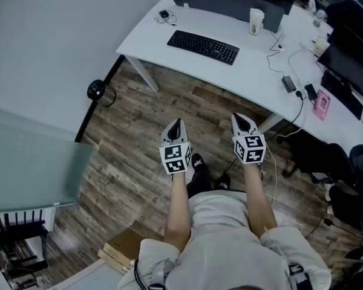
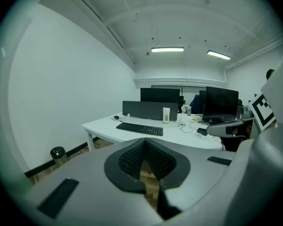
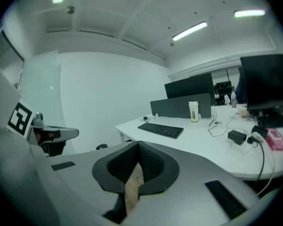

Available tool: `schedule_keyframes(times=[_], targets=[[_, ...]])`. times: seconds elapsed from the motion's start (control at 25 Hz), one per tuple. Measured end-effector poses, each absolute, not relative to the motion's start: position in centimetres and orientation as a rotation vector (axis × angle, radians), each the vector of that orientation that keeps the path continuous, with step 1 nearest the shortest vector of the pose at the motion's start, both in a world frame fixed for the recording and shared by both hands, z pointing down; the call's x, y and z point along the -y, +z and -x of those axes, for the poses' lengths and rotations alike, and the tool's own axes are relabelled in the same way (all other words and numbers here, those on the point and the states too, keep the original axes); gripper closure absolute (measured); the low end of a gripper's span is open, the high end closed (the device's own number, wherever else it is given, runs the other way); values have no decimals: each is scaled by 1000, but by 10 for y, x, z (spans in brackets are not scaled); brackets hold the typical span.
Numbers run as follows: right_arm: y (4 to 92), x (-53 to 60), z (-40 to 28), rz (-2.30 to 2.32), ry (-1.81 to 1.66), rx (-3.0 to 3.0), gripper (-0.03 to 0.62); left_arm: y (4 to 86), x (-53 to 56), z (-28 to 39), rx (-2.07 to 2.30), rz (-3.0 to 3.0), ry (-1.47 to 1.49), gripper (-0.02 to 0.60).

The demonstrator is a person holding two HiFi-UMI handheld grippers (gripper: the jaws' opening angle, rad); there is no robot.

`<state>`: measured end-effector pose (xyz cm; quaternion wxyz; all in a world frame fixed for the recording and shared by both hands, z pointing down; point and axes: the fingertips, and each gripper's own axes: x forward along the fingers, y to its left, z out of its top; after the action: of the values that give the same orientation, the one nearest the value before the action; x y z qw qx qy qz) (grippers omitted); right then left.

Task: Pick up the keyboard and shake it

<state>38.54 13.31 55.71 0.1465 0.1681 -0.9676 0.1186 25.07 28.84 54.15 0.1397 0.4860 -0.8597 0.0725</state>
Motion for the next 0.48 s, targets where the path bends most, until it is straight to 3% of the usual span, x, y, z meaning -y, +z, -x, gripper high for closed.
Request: schedule_keyframes(times=[0.48], targets=[[562, -116, -328, -516, 551, 2807, 556, 541, -277, -179, 2446, -1450, 196, 569]])
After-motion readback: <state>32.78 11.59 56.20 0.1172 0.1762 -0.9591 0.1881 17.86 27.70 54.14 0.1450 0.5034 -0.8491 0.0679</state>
